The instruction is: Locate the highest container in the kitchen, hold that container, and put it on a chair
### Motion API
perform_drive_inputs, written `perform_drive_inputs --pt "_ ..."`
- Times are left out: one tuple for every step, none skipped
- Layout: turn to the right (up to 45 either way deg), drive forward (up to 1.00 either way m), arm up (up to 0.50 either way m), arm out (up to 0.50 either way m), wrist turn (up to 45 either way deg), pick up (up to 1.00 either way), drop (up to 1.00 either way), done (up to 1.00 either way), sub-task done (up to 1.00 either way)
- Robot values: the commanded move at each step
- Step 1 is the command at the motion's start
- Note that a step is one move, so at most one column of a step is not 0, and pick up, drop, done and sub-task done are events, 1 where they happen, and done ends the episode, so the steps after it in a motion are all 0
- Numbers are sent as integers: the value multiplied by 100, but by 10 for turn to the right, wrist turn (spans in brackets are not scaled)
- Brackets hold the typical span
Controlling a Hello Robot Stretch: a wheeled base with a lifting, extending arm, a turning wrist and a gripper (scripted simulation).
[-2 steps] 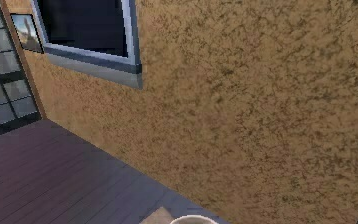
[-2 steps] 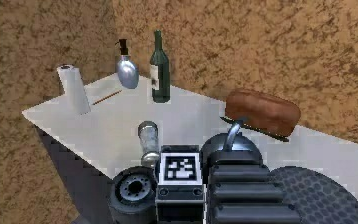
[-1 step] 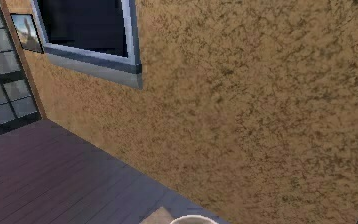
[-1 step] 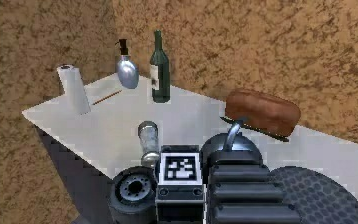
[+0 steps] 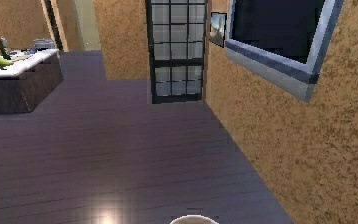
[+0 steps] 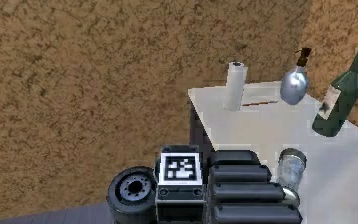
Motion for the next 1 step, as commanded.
perform_drive_inputs --pt "0 25 0 0 0 0 0 0 0"
